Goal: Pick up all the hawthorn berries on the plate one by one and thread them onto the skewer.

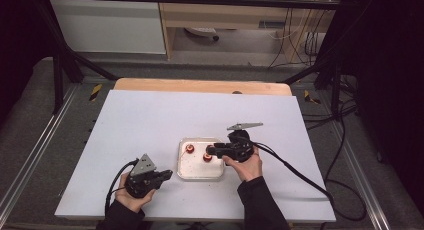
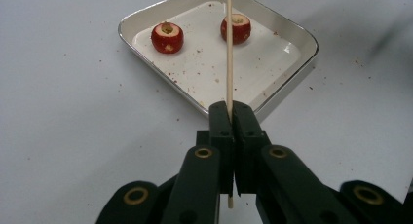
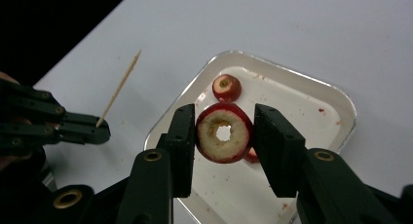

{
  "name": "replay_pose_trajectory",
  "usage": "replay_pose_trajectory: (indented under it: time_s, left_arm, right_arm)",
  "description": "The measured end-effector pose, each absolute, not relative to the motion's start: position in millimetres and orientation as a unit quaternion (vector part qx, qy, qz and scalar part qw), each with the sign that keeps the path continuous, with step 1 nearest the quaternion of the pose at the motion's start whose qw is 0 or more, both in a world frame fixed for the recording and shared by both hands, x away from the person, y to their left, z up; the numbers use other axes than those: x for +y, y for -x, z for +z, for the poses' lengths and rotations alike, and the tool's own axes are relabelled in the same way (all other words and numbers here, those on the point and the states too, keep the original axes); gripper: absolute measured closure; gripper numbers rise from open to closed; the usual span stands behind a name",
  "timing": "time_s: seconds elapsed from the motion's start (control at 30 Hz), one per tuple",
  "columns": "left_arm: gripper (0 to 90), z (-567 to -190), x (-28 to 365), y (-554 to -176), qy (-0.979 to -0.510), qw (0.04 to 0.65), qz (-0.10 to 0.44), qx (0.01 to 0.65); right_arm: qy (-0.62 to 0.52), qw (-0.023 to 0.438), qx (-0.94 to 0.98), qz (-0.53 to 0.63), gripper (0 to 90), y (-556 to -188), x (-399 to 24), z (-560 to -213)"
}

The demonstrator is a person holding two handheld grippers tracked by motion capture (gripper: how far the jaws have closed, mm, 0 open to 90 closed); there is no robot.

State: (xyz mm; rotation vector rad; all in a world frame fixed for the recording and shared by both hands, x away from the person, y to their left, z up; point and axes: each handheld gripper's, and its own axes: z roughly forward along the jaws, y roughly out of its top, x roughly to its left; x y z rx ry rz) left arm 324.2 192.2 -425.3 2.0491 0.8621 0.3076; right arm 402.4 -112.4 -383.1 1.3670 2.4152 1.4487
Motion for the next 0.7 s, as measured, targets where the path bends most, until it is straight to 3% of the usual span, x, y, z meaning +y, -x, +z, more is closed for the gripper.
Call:
replay_pose_trajectory:
  time_s: [0.7]
  left_arm:
    - [88.0,-421.8,166.5,-322.8,-0.789,0.461,0.131,0.385]
  right_arm:
    - [-0.450,0.015,0.649,0.613,61.7,-402.8,-117.9,-377.6]
